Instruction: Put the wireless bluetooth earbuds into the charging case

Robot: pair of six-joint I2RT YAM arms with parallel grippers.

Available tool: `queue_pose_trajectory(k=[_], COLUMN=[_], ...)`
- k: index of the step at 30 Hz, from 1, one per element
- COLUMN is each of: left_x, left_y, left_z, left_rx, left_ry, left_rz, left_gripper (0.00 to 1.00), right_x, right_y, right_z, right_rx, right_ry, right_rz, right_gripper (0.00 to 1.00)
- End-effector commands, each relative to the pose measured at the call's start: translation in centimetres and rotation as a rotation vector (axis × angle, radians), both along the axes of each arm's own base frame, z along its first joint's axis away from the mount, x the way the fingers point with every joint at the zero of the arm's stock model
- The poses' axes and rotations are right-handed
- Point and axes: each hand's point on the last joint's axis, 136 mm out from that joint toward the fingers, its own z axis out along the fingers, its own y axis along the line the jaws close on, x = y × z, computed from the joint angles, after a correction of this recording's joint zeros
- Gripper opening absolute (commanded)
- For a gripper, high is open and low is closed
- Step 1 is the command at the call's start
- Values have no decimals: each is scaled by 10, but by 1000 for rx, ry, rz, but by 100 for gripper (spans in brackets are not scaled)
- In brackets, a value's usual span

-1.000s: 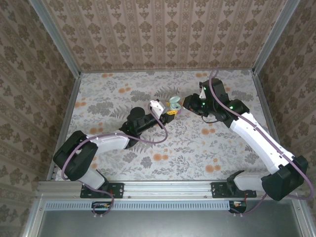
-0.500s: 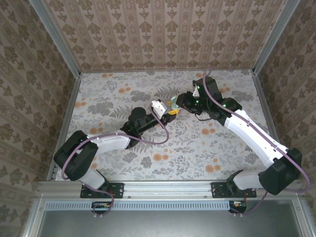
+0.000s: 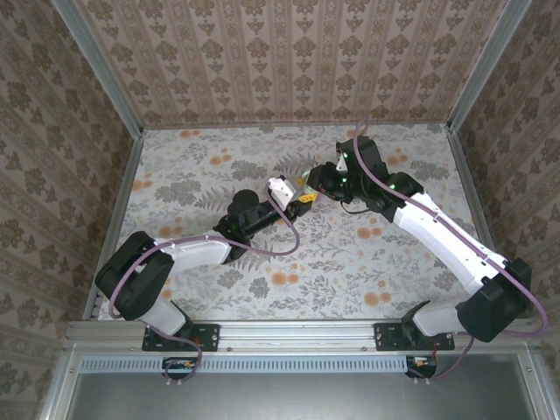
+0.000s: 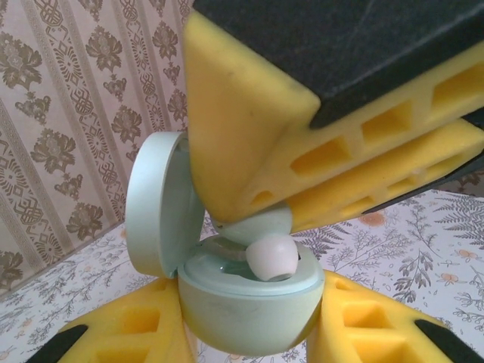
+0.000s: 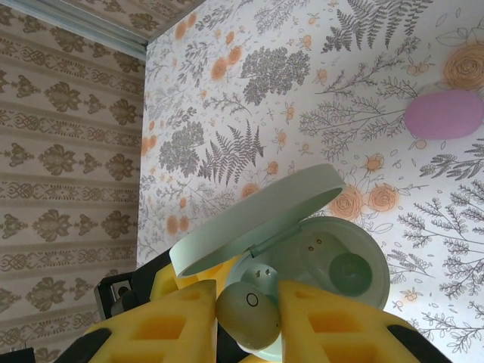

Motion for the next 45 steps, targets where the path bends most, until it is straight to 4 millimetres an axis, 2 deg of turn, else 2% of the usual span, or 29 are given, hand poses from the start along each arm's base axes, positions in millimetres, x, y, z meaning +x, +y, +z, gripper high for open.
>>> queue_pose_trajectory(k=[1, 6, 15, 21, 28, 34, 39, 45], left_x=[1, 1, 1, 2, 2, 1, 1, 1], left_y=[-4, -5, -6, -7, -7, -8, -6, 0], left_z=[24, 25, 29, 29, 32, 35, 35, 35], left_rx=[-40, -43, -48, -49, -55, -60, -65, -67], left_ry=[-63, -63, -68, -67, -72, -74, -76, -78], left_rz=[4, 5, -1, 3, 3, -3, 0, 13], left_gripper=[30, 30, 29, 29, 29, 29, 29, 29], right_x=[1, 0, -1, -7, -12, -14, -18, -25], right_y=[0, -7, -8, 2, 4, 6, 8, -7], right_z=[-1, -5, -6, -3, 1, 5, 14, 37], right_rx=[-43, -110, -139, -103, -89, -73, -56, -53], right_ry=[-5, -7, -18, -19, -18, -24, -46, -135], right_rz=[4, -26, -21, 30, 57, 72, 92, 72], right_gripper=[27, 26, 26, 28, 34, 35, 35, 36])
